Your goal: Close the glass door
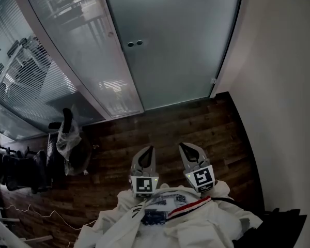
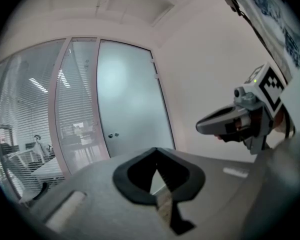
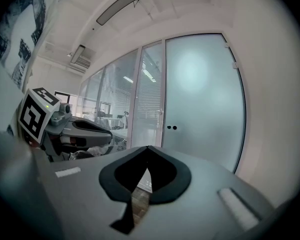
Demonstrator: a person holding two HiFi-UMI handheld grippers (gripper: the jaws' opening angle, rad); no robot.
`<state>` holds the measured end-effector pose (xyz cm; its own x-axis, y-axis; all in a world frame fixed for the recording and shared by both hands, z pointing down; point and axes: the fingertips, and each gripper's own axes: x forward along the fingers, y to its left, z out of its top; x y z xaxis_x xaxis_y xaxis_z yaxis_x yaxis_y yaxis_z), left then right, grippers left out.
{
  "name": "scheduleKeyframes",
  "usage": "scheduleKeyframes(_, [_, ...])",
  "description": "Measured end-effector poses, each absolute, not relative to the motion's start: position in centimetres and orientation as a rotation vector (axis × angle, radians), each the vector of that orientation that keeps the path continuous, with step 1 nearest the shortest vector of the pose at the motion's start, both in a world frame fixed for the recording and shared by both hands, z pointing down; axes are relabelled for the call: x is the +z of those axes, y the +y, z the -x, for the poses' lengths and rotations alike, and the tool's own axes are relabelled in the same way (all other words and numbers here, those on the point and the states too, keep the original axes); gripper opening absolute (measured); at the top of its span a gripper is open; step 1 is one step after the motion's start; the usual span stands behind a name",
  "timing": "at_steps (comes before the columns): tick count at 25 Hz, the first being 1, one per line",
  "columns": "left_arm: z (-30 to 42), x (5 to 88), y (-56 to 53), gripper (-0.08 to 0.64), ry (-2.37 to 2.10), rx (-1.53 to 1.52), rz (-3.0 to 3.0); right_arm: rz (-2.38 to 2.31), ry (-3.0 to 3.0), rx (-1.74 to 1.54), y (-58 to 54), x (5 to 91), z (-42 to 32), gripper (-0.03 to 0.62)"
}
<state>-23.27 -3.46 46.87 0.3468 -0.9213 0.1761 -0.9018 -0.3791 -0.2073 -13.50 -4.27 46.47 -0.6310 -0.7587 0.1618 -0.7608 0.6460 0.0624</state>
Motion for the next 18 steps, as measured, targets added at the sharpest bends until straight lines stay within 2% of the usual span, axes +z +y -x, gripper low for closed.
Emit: scheduleKeyframes(18, [23.9, 47.9, -2.6, 0.002, 1.732, -0.418, 2.500, -1.198, -2.692, 0.025, -3.8, 46.8, 14.0, 0.006])
